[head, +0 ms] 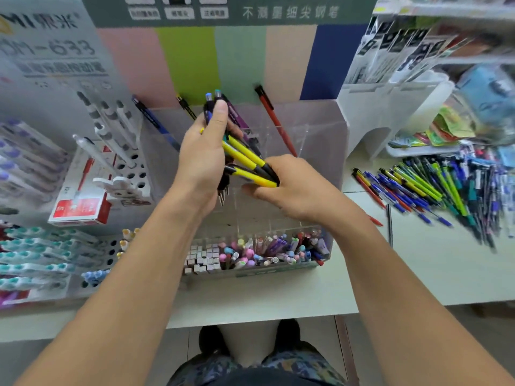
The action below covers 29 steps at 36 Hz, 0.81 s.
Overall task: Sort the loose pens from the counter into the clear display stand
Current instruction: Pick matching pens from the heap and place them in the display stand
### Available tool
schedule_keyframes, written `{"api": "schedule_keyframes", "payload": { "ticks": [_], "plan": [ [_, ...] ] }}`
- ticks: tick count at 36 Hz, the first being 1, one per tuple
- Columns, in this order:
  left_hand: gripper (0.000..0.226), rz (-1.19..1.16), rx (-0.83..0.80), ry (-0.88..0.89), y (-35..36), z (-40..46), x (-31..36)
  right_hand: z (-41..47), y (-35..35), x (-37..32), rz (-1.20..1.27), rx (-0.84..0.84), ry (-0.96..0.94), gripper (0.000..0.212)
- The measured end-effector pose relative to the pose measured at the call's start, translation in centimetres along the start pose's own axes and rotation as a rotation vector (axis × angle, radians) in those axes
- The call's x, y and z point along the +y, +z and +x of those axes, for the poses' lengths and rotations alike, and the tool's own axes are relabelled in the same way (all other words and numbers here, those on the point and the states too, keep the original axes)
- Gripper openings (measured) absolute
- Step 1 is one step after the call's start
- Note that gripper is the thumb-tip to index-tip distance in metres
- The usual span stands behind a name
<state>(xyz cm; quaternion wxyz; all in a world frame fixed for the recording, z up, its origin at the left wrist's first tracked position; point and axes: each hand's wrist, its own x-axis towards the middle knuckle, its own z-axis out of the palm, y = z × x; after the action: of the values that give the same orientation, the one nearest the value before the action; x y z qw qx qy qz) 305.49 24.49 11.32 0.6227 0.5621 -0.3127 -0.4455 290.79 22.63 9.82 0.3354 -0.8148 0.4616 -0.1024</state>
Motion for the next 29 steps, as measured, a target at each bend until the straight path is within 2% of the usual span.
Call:
{"api": "schedule_keyframes", "payload": {
  "ticks": [4,10,14,18,19,22,24,25,27,29],
  "plan": [
    [0.037,0.011,-0.079,-0.002,-0.2,0.2,0.1,0.5,-0.3,-0.4,-0.153,0.046,0.013,0.031],
    [0.051,-0.104,-0.089,-0.107,-1.9,1.2,1.3,0.9,-0.4,-1.0,-0.114,0.025,0.0,0.023],
    [0.04,0.013,-0.086,-0.055,-2.3,1.3,1.1,1.3,-0.1,-1.6,-0.17,-0.032,0.017,0.024],
    [0.034,0.005,-0.074,-0.06,-2.3,1.0,0.9,2.3,0.2,-2.5,-0.214,0.071,-0.043,0.013],
    [0.033,0.005,-0.081,-0.067,-2.2,0.9,0.9,2.5,0.4,-2.8,-0.188,0.097,-0.062,0.008],
    [0.03,0.005,-0.099,-0.072,-2.0,0.5,1.0,3.0,1.1,-3.8,-0.107,0.112,-0.123,0.019],
    [0.029,-0.04,-0.087,-0.043,-2.5,0.6,1.4,3.5,1.2,-4.1,-0.099,0.166,-0.149,0.008],
    [0.032,-0.087,-0.074,-0.032,-3.0,0.8,1.7,3.8,1.1,-4.2,-0.059,0.213,-0.148,0.015],
    [0.039,-0.195,-0.047,-0.04,-4.4,1.4,2.2,4.2,0.4,-4.6,0.153,0.338,-0.101,0.038],
    [0.04,-0.292,-0.05,-0.091,-5.7,1.9,2.5,4.6,-0.7,-5.7,0.493,0.479,-0.102,0.045]
  ]
}}
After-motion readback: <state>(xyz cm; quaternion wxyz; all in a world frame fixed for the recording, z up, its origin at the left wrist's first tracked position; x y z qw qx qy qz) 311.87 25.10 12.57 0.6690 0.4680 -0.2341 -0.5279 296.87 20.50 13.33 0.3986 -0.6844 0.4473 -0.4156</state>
